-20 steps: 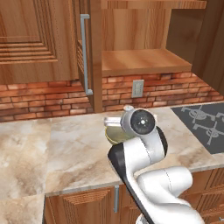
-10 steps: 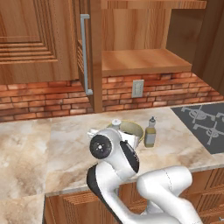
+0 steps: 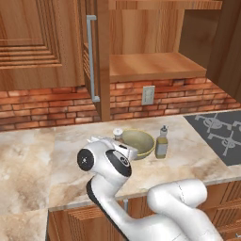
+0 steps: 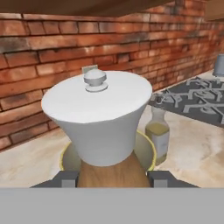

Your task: Retrieve the bottle and the shaker from the cabinet and place them next to the mixing bowl on the counter. Then add garlic from the fridge to the mixing bowl.

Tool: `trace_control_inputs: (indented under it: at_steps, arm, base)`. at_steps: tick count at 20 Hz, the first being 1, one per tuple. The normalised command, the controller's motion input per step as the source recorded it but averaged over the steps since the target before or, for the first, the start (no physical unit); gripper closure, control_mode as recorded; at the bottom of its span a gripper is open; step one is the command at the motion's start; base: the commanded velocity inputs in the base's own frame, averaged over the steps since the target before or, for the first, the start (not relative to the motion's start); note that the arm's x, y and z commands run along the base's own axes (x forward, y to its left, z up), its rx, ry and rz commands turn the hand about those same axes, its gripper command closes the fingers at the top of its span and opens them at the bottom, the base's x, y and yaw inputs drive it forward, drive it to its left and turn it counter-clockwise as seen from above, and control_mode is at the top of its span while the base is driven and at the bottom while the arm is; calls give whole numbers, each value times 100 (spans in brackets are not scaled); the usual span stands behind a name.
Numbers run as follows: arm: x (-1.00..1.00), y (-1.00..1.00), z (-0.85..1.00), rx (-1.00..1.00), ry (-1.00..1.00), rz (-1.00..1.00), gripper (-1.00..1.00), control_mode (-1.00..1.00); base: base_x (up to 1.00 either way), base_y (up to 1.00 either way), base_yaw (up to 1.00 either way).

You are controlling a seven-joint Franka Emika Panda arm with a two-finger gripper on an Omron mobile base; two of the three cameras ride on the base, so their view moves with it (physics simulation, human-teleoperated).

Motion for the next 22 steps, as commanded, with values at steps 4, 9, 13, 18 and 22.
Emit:
trace_control_inputs:
  at_steps: [4,9,13,18,22]
  arm:
    - [28,39,0,5,0,-13,100,-100]
    - [21,44,0,6,0,-7,100,-100]
    - [15,13,-21,2,1,-8,100,-100]
    - [40,-13,-29,0,1,-3,100,-100]
    - [26,-12,-38,0,0,-4,100,-100]
  base:
    - [0,0,0]
    - [0,0,0]
    - [0,0,0]
    - [0,0,0]
    - [0,0,0]
